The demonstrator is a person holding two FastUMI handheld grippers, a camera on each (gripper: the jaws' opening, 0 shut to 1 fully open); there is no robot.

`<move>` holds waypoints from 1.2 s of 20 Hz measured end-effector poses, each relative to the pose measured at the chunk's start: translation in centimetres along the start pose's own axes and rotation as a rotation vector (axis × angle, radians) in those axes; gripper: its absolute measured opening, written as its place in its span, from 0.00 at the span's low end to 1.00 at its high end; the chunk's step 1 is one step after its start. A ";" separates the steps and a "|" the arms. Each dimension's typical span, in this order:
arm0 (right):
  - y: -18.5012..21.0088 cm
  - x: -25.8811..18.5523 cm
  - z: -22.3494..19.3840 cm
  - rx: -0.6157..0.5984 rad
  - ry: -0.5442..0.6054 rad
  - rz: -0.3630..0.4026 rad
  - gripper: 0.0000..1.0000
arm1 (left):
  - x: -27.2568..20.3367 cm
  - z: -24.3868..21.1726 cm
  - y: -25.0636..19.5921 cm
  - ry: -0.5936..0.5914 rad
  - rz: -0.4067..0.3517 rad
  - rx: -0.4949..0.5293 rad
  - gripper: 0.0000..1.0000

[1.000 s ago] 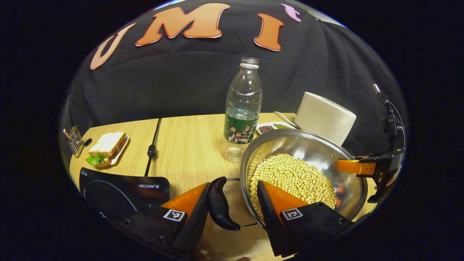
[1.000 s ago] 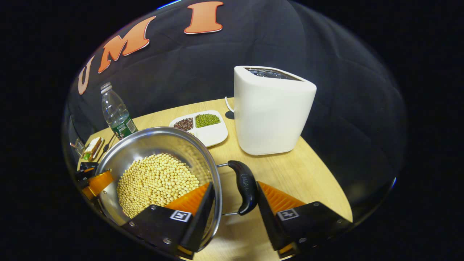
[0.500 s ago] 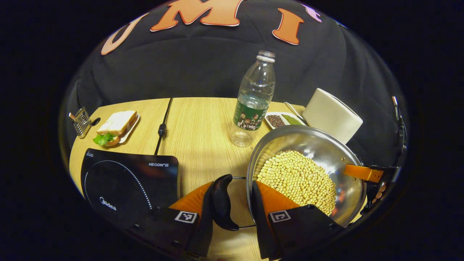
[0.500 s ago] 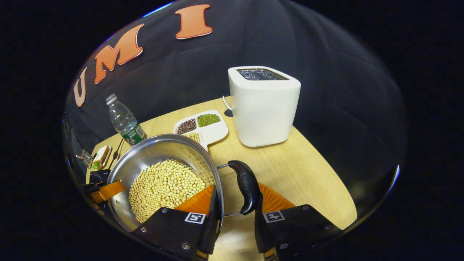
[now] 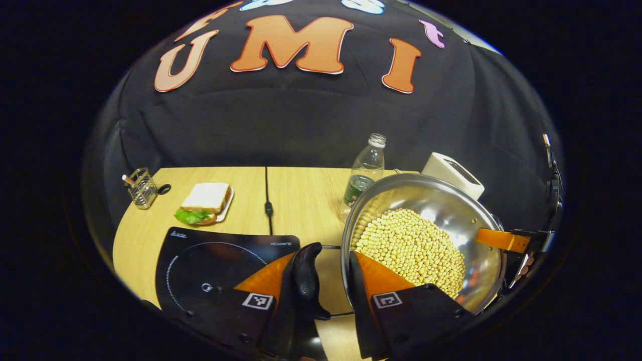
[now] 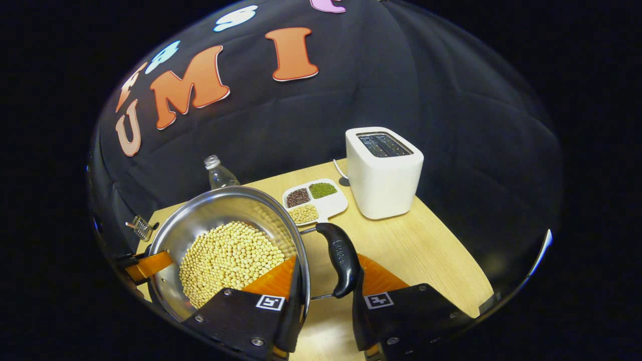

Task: First push the handle of the pot to place it horizontally, then grasp the pot with both hands and set it on the induction cooktop.

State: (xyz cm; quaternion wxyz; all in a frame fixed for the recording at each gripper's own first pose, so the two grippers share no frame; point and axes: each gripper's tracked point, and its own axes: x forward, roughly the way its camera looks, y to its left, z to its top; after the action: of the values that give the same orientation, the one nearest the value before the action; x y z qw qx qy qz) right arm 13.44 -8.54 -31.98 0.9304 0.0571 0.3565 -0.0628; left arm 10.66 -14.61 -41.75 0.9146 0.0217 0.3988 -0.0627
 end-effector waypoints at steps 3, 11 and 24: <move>3.1 -1.2 0.0 -0.011 -0.006 0.028 0.43 | -2.4 0.6 2.7 -0.017 0.023 -0.014 0.55; 10.8 -2.7 -1.6 -0.035 0.017 0.097 0.43 | -6.1 0.5 10.8 -0.017 0.088 -0.056 0.58; 21.7 -0.7 -6.5 -0.053 0.115 0.171 0.43 | -7.8 -2.2 22.5 0.029 0.177 -0.094 0.60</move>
State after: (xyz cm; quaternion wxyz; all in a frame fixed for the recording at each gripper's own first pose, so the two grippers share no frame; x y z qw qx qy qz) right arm 12.09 13.85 -35.01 0.9116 0.0664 0.4046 0.0297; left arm 6.72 8.64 -37.76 0.9107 0.0147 0.4111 0.0373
